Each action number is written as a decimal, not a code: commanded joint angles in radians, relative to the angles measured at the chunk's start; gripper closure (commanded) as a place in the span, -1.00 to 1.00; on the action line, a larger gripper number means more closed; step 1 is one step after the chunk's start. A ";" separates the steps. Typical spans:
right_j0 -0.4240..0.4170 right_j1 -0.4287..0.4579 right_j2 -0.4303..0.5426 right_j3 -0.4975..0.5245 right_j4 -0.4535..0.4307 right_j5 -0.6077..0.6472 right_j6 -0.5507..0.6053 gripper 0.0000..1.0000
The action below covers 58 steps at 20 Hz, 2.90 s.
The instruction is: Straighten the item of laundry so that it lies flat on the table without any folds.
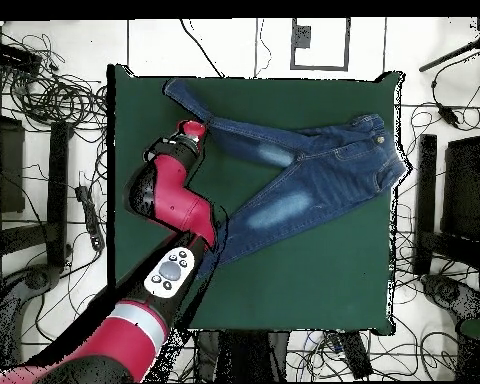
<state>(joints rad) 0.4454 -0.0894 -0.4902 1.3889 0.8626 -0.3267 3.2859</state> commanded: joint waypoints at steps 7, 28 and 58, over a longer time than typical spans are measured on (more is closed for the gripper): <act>0.041 -0.040 0.089 0.137 0.027 0.065 0.087 1.00; 0.058 -0.039 0.098 0.156 0.041 0.028 0.087 1.00; 0.094 0.003 0.098 0.162 0.077 -0.015 0.093 1.00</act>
<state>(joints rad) 0.4836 -0.1353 -0.4915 1.4719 0.8776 -0.3345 3.2859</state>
